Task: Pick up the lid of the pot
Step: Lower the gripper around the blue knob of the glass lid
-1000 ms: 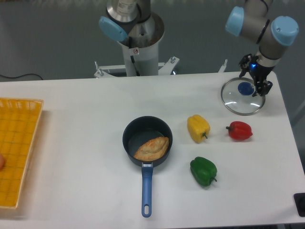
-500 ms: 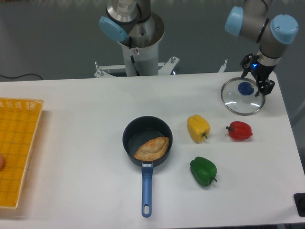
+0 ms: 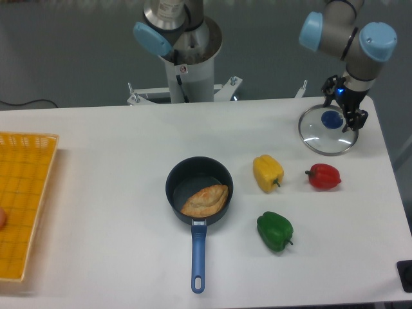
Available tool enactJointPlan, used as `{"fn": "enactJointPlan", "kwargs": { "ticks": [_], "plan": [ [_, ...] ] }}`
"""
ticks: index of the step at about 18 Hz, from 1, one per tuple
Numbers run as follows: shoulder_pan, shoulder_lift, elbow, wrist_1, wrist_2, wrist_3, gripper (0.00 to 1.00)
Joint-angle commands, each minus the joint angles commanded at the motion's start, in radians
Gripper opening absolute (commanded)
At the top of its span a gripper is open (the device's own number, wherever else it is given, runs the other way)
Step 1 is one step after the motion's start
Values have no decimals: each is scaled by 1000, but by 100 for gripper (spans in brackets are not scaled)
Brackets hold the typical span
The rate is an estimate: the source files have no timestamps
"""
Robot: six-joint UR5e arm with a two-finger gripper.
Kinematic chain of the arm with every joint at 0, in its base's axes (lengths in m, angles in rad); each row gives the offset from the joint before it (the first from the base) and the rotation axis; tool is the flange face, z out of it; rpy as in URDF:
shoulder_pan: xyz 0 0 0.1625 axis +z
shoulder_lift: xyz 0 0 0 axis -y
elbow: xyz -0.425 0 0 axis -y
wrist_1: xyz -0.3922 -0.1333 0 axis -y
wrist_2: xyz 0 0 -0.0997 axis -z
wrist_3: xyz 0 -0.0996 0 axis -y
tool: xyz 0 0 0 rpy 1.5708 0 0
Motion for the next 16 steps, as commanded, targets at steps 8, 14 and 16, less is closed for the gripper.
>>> {"fn": "enactJointPlan", "kwargs": {
  "ticks": [8, 14, 16],
  "plan": [
    [3, -2, -12, 15, 0, 0, 100],
    [2, -5, -17, 19, 0, 0, 99],
    [2, -6, -17, 23, 0, 0, 99]
  ]
}}
